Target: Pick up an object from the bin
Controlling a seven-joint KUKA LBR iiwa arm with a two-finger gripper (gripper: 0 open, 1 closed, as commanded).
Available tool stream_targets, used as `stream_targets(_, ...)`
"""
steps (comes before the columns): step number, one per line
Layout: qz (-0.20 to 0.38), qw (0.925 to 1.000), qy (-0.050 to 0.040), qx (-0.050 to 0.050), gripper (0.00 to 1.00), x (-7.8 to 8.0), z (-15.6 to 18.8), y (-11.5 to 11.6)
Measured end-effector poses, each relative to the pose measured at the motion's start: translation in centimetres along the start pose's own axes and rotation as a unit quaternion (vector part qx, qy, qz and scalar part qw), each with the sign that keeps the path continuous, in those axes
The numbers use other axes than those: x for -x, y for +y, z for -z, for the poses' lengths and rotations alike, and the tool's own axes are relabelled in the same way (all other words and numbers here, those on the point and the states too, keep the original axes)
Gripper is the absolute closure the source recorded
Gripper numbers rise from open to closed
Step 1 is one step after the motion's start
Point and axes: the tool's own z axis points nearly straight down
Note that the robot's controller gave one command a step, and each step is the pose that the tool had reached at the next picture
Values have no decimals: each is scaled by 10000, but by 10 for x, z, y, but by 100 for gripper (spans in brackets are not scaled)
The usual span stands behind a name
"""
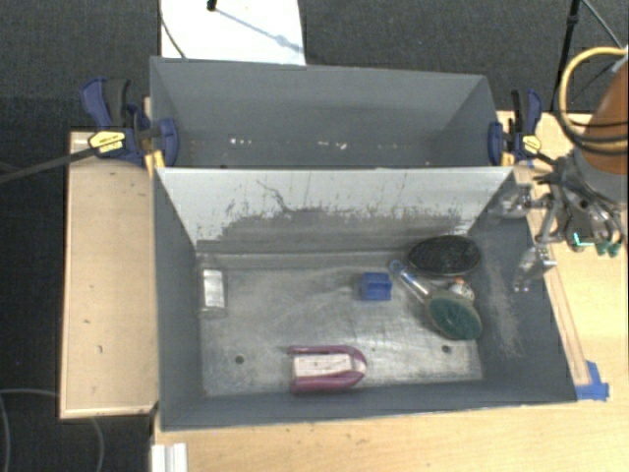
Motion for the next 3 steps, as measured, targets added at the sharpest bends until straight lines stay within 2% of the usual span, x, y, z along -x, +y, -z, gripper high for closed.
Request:
stream_targets(1,480,9988,6,11,0,-19,-160,37)
stream_targets(2,510,9987,-8,-7,100,-18,-156,35)
stream_targets(3,811,9967,-65,-15,100,-24,-27,48)
